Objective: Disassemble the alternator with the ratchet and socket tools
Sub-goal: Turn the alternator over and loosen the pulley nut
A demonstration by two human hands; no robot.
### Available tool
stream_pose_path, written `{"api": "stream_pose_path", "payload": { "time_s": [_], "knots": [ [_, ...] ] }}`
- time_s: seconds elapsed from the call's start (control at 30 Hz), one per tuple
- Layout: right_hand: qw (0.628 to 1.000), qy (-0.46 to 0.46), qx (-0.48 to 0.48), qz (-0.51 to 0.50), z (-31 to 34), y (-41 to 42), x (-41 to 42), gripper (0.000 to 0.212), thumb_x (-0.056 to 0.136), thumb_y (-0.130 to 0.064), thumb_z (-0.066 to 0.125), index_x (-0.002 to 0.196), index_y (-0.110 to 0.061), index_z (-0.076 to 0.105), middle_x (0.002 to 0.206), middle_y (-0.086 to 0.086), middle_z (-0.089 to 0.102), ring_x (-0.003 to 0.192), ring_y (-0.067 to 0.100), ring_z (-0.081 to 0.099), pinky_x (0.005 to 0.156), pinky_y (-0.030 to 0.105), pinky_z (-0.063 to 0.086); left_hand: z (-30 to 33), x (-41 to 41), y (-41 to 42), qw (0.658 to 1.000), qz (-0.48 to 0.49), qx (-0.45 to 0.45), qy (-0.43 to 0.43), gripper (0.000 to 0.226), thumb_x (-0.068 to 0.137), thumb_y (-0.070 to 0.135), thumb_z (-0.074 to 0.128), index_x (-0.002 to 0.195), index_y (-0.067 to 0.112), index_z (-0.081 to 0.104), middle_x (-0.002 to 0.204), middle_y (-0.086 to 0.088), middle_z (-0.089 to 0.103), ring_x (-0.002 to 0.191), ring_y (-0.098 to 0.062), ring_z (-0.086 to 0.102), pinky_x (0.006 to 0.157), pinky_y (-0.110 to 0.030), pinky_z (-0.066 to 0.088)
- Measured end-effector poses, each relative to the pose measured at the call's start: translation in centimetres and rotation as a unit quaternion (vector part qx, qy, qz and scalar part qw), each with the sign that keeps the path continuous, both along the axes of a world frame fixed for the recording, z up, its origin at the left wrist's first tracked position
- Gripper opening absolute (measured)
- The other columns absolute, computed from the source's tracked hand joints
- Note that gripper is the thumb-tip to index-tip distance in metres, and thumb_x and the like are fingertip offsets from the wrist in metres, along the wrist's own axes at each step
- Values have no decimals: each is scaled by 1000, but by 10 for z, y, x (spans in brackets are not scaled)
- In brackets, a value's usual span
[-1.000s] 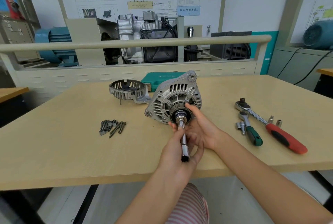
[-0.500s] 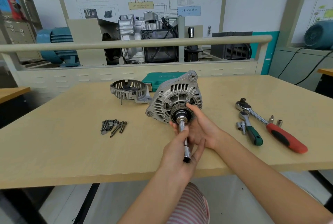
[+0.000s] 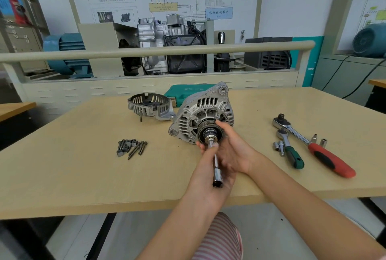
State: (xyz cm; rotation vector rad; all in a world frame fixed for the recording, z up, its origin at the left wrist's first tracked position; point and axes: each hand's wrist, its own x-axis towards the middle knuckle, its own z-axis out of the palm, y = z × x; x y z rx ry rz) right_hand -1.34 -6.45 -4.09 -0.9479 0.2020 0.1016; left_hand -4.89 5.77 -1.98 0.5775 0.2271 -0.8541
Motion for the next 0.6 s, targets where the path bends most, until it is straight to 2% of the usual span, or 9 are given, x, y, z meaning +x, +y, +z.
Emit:
{"api": "stream_pose_path", "payload": {
  "time_s": [0.07, 0.17, 0.3, 0.43, 0.5, 0.6],
  "knots": [
    [1000, -5, 23, -5, 0, 0, 1, 67, 68, -47, 62, 116, -2, 57, 96, 14, 68, 70, 18, 68, 71, 28, 55, -4, 0, -1, 999, 15, 24, -21, 5, 89, 12, 59, 85, 12, 62, 52, 1, 56, 40, -5, 49, 38, -12, 40],
    [1000, 4, 15, 0, 0, 0, 0, 67, 67, -49, 63, 115, -3, 58, 96, 14, 67, 71, 18, 65, 81, 27, 47, -6, 0, 0, 999, 11, 36, -33, 10, 91, 17, 59, 83, 12, 61, 46, 3, 56, 37, -5, 52, 38, -12, 40],
    [1000, -2, 17, 14, -1, -3, 0, 67, 64, -51, 65, 111, -3, 60, 96, 14, 69, 72, 18, 68, 77, 27, 52, -1, 0, 3, 1000, -12, 17, -8, 21, 95, 27, 52, 85, 10, 61, 48, -1, 60, 37, -9, 57, 38, -14, 44],
    [1000, -8, -3, 11, -3, -4, 1, 66, 66, -53, 63, 111, -4, 60, 97, 14, 70, 74, 18, 68, 85, 28, 50, -1, 4, 5, 998, -47, -16, 27, 28, 98, 24, 45, 87, 5, 61, 57, -3, 61, 37, -11, 56, 40, -15, 45],
    [1000, -2, -14, 12, -2, -4, 0, 67, 63, -54, 64, 109, -4, 61, 95, 13, 70, 74, 18, 68, 79, 28, 54, 1, 3, 5, 999, -46, -10, 19, 30, 97, 26, 48, 84, 4, 62, 63, -5, 62, 40, -12, 57, 41, -16, 47],
    [1000, 4, -18, 11, -2, -3, 0, 68, 63, -54, 63, 110, -5, 61, 95, 12, 70, 74, 18, 67, 72, 26, 55, 0, 1, 3, 1000, -17, 13, -3, 17, 90, 21, 60, 80, 7, 60, 54, -3, 55, 51, -9, 49, 42, -15, 45]
  ]
}}
